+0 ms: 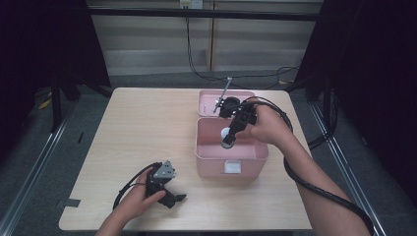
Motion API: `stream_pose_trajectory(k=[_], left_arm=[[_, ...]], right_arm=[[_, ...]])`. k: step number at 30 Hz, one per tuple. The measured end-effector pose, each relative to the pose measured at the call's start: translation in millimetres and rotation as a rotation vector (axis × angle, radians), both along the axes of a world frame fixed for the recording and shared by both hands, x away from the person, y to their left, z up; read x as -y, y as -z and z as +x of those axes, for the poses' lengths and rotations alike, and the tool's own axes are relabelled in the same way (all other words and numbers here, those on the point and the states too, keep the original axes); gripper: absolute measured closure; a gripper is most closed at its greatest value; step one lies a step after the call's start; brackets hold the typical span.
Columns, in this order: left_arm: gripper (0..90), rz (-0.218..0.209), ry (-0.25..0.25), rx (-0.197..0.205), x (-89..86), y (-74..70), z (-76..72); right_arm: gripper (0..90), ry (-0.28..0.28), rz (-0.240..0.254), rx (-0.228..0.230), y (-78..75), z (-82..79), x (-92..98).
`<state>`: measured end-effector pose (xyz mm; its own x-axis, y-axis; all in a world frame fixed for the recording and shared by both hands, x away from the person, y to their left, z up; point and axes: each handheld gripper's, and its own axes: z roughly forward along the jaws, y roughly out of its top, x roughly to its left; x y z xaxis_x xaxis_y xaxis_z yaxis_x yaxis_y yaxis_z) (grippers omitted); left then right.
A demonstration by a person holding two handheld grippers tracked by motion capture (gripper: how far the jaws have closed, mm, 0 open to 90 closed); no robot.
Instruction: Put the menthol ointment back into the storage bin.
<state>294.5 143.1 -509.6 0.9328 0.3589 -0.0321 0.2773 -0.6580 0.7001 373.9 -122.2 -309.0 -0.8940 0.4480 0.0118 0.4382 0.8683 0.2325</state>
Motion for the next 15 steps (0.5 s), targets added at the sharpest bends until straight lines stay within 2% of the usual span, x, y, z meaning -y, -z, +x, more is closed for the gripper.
stream_pose_trajectory(k=[15], left_arm=[[0.0,0.0,0.0,0.0,0.0,0.0,0.0]], right_arm=[[50.7,-0.023,-0.002,-0.003,11.2,6.1,-12.8]])
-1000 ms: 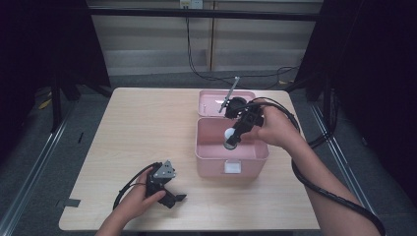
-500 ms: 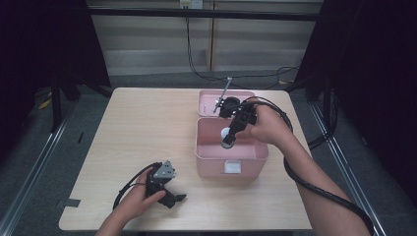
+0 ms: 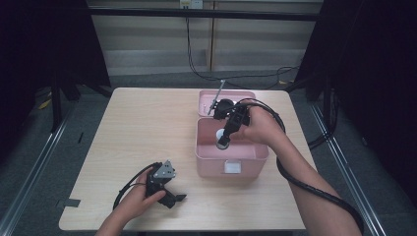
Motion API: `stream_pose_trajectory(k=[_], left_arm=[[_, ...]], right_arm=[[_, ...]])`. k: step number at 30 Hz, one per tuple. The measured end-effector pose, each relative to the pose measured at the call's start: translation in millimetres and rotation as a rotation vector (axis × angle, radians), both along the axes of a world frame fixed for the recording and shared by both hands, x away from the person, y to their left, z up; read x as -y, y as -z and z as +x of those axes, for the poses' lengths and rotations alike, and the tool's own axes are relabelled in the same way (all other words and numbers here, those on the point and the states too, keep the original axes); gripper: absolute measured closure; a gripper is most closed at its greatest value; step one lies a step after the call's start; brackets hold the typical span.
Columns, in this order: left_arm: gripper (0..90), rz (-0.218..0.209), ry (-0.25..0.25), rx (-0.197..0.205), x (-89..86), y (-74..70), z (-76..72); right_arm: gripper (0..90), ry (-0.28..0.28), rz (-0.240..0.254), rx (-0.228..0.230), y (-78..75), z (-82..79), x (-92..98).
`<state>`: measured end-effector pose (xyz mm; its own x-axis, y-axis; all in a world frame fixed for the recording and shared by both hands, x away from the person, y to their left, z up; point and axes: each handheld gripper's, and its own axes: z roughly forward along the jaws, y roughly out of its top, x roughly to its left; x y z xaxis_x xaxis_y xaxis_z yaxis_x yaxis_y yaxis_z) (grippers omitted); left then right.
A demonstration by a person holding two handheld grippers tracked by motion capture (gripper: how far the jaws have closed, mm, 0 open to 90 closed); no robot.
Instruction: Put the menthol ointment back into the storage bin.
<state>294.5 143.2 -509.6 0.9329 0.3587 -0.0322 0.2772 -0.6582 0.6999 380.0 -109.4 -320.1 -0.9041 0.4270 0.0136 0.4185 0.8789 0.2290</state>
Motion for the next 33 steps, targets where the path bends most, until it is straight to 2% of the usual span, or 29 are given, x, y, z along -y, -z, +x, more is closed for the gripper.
stream_pose_trajectory(k=[15,18,33], left_arm=[[0.0,-0.002,0.003,-0.001,-0.1,0.0,0.2],[0.0,-0.004,0.001,-0.001,0.0,0.1,0.1],[0.0,-0.003,0.001,-0.003,0.0,0.1,0.0]], right_arm=[[50.7,-0.02,-0.001,-0.007,11.6,5.0,-17.8],[50.7,-0.047,0.0,0.002,14.4,7.1,-21.4],[50.7,-0.077,-0.008,0.006,24.7,7.9,-39.2]])
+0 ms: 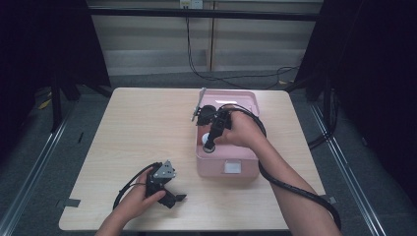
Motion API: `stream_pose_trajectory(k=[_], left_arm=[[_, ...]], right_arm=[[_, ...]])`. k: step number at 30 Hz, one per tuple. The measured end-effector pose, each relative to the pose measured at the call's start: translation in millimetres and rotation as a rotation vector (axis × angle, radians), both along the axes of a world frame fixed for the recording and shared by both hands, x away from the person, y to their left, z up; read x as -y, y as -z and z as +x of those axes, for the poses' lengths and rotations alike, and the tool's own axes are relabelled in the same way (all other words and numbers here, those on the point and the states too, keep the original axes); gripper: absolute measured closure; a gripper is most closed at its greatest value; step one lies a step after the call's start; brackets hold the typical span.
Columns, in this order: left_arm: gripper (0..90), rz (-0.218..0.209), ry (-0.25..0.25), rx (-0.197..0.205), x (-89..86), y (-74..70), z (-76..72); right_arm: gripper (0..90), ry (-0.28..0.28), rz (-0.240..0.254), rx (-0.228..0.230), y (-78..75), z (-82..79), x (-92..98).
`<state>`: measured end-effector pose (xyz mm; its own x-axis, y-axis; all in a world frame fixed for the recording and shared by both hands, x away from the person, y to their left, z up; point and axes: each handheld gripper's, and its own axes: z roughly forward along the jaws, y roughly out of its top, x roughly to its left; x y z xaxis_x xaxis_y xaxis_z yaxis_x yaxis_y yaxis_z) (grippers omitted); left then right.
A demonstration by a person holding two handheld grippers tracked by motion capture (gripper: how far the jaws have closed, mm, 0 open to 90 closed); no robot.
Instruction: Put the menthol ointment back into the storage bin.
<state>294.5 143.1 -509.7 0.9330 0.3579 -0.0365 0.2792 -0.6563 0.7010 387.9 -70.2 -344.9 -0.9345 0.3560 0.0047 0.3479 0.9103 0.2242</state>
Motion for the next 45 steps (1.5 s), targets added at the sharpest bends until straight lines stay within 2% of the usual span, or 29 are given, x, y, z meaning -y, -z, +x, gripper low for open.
stream_pose_trajectory(k=[18,45], left_arm=[[0.0,0.0,0.0,0.001,0.0,0.0,0.1],[0.0,0.0,0.0,0.0,0.0,0.0,0.0]], right_arm=[[50.7,-0.005,0.007,-0.006,14.3,1.5,-9.3],[50.6,-0.021,-0.019,-0.013,37.1,5.3,-13.1]])
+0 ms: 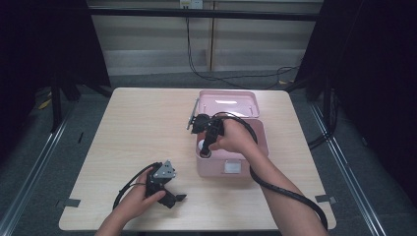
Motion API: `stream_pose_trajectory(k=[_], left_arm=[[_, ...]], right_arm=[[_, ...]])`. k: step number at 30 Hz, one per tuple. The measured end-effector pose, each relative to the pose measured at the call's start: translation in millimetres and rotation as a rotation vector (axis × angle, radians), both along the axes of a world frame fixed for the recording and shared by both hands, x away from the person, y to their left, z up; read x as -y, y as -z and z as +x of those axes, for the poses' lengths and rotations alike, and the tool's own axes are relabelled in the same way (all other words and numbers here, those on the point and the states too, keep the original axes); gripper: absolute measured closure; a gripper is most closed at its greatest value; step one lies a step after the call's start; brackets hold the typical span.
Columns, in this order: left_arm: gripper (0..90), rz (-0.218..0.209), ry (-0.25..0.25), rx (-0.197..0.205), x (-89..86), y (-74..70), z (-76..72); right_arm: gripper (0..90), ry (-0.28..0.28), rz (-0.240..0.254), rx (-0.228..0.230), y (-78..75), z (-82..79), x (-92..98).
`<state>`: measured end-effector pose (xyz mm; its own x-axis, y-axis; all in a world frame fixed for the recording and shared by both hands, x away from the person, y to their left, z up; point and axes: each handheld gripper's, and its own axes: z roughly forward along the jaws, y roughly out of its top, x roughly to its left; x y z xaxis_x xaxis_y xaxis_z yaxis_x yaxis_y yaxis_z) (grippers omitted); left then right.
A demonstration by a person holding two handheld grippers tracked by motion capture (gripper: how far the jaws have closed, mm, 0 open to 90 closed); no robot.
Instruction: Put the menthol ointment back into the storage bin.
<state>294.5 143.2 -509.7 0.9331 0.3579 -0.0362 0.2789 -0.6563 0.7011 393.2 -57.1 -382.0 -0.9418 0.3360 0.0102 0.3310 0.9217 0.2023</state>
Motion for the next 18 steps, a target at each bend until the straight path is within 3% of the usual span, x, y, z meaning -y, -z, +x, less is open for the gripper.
stream_pose_trajectory(k=[18], left_arm=[[0.0,-0.003,-0.002,0.002,0.2,0.3,0.0]], right_arm=[[50.6,-0.003,-0.003,0.001,14.5,3.7,-1.8]])
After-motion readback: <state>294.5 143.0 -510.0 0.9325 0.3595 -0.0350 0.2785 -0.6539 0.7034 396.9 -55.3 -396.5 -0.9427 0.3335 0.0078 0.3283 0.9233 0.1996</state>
